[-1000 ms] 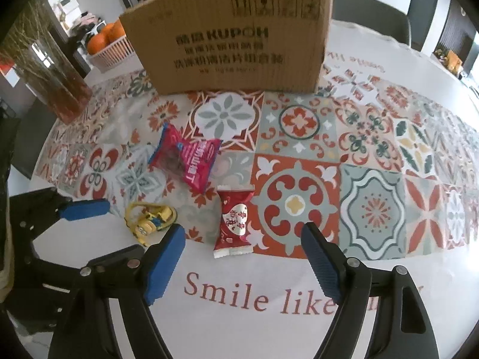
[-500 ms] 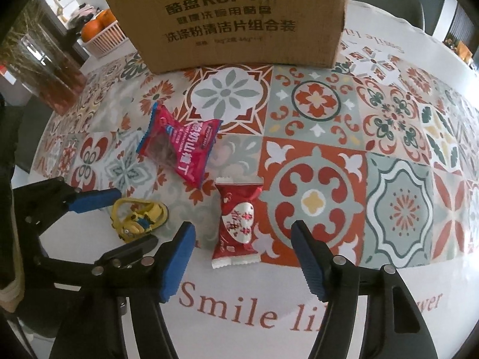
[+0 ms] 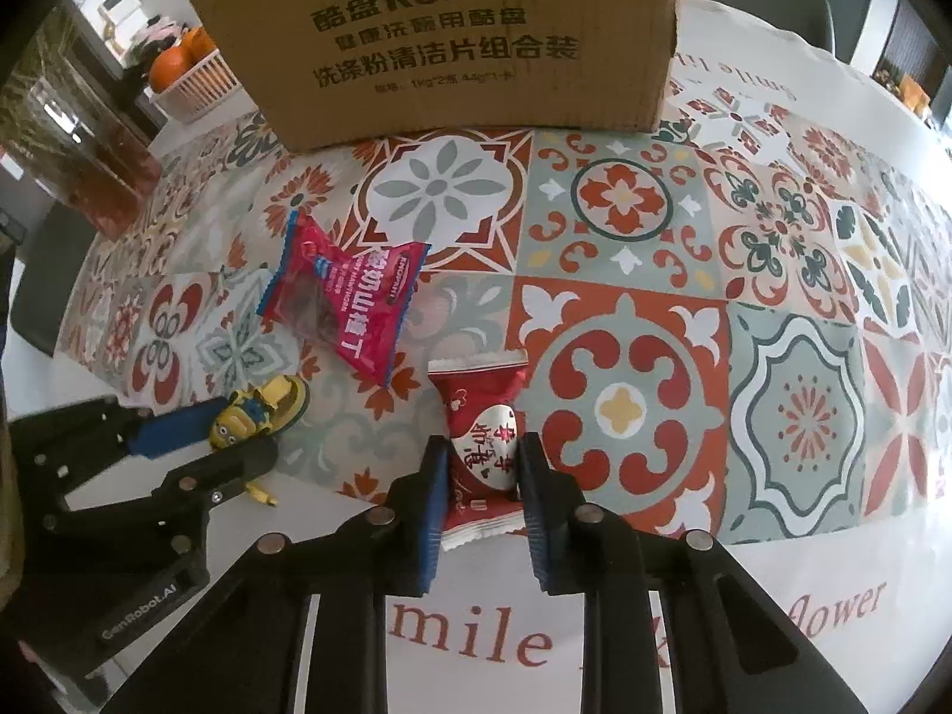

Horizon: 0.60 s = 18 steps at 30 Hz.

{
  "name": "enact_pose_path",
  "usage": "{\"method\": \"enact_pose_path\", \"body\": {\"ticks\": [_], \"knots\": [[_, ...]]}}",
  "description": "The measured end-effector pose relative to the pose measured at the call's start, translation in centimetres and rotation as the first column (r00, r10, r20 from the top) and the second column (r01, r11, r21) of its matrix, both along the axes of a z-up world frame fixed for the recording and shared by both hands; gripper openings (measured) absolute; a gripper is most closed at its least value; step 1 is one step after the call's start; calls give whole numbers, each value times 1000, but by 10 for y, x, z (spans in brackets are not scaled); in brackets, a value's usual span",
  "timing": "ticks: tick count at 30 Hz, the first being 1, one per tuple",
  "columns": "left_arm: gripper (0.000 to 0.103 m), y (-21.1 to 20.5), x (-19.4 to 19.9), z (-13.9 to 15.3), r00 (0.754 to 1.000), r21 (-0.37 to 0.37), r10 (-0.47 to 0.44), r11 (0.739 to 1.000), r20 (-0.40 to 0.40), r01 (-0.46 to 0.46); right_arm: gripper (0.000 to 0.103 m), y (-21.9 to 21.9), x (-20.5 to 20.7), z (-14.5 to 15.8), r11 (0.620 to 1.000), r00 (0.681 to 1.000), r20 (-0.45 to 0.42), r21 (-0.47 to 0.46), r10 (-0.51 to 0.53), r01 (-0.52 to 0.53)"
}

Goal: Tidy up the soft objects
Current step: 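Grasp the yellow keychain with the left tool while the right tool grasps the red candy packet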

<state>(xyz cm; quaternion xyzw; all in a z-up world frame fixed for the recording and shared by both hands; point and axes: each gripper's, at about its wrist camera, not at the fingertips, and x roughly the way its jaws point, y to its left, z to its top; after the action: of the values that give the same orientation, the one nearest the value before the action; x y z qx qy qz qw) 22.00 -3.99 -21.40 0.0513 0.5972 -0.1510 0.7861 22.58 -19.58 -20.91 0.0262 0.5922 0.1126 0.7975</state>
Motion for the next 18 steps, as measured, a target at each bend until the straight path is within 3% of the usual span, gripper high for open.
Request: {"method": "enact_pose_path", "body": {"ticks": [8, 18], "knots": [[28, 8, -5, 4, 998, -63, 61, 996, -3, -61, 25, 0, -9, 13, 1000, 1000, 19, 26, -5, 5], [28, 15, -22, 32, 992, -112, 121, 987, 45, -115, 25, 2, -22, 46, 998, 996, 84, 57, -1, -4]]}}
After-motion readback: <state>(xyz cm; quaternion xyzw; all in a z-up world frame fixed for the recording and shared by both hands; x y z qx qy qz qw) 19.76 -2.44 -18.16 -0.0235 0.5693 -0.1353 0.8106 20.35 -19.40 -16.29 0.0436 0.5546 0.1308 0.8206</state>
